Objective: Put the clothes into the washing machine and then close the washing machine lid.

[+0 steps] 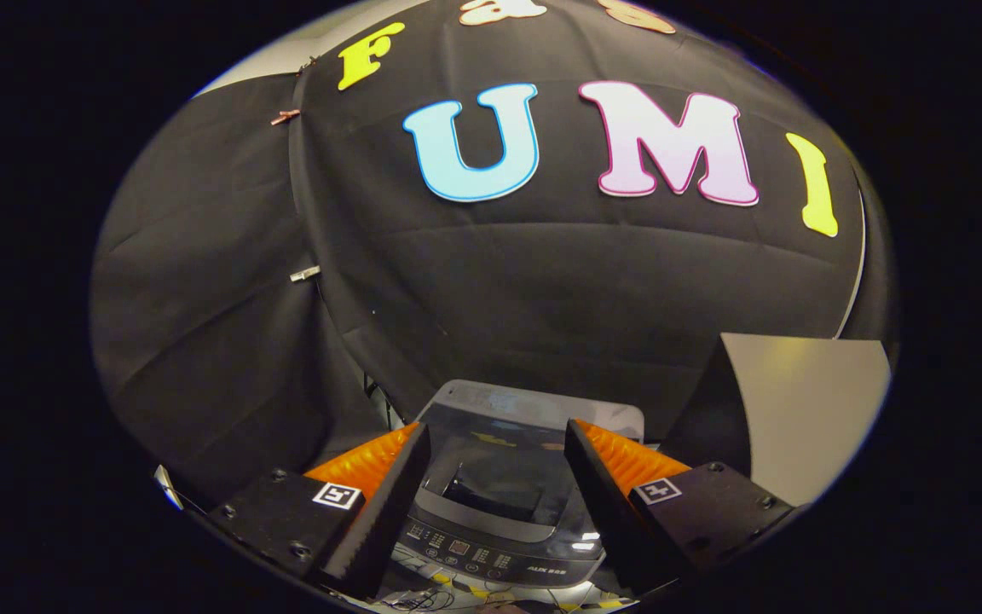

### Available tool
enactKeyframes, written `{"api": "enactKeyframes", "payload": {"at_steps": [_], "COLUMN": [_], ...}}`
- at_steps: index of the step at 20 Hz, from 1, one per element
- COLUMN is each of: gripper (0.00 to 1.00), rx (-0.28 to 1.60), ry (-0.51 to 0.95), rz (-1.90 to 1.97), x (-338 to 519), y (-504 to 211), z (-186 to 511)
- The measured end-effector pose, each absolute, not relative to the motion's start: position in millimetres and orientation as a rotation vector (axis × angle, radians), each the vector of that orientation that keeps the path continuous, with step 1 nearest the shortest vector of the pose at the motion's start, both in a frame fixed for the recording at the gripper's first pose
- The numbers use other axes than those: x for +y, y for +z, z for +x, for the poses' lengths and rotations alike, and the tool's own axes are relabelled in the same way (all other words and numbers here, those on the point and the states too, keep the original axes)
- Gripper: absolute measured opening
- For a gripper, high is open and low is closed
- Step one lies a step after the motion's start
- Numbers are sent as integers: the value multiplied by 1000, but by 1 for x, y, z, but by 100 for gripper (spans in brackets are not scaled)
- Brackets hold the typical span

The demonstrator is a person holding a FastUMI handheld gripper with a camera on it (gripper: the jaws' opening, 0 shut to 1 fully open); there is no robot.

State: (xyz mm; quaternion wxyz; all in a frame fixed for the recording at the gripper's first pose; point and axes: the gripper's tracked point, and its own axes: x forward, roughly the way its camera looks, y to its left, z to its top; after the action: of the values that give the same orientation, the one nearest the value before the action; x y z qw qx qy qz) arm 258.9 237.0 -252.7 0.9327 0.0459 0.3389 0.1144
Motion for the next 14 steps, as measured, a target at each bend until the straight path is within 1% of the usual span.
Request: {"api": "enactKeyframes", "payload": {"at_steps": [14], "gripper": [99], "rx": [424], "ry": [289], "rz": [53], "x": [154], "y": [-106], "z": [181]}}
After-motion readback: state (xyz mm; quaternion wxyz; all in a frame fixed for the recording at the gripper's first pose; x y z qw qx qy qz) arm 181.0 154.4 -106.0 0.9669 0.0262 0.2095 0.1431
